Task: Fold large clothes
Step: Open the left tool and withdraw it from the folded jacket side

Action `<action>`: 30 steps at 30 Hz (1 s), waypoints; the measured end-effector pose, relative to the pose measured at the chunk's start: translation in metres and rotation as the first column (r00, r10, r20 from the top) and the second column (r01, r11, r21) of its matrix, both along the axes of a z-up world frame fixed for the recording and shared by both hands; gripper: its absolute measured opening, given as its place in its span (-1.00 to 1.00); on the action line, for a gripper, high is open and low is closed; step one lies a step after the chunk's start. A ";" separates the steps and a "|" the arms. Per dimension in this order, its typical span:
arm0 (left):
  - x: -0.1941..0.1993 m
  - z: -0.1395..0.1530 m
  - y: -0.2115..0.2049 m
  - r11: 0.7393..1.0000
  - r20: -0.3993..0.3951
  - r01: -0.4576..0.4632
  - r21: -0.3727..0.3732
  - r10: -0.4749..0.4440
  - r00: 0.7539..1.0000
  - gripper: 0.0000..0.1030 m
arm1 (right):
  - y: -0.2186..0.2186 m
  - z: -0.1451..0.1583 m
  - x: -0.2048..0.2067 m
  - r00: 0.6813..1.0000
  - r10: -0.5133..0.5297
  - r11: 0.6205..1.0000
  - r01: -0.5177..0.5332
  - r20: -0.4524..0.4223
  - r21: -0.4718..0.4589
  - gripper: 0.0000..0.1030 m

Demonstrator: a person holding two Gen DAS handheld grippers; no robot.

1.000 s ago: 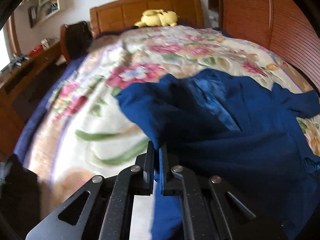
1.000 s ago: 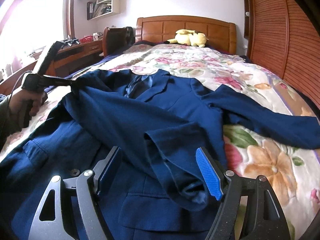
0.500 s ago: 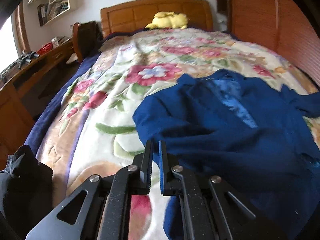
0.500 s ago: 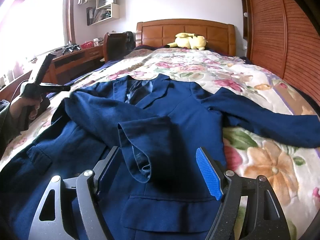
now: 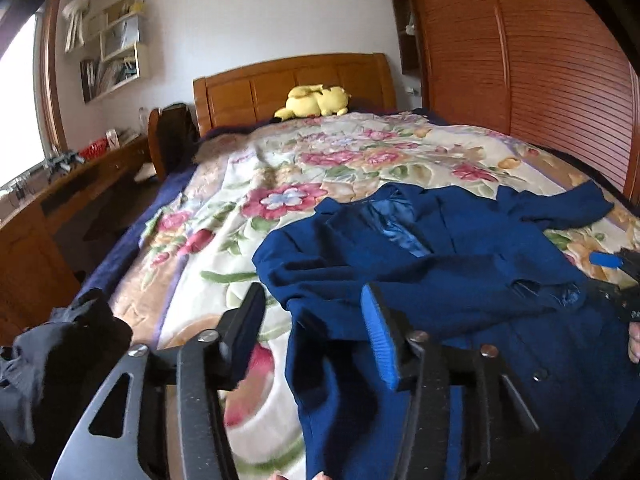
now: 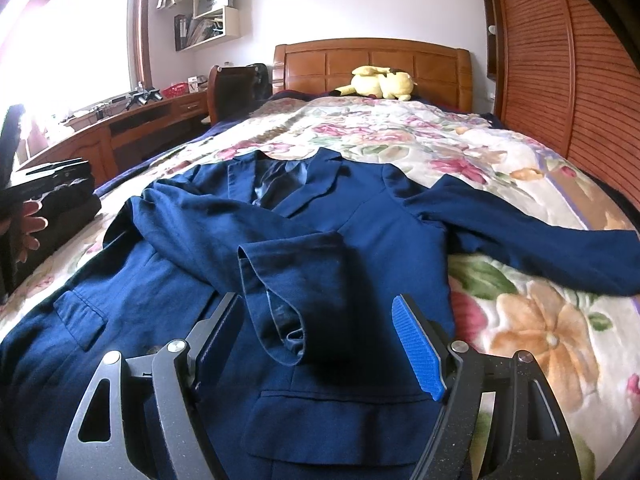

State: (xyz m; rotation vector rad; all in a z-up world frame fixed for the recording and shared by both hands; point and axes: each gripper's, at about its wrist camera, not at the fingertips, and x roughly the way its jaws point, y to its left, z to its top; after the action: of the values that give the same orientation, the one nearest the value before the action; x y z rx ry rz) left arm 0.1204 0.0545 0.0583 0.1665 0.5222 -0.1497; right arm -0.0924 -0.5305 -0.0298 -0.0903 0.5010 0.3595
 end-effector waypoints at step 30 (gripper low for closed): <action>-0.069 -0.059 -0.045 0.998 -0.006 -0.013 -0.066 0.013 1.000 0.57 | 0.001 -0.007 0.009 1.000 -0.007 0.999 0.006 -0.023 -0.053 0.52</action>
State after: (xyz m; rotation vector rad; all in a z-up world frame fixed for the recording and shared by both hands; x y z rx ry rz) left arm 0.0517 0.0096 -0.0012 0.0979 0.5234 -0.1547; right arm -0.0832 -0.5294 -0.0370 -0.1359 0.5342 0.3415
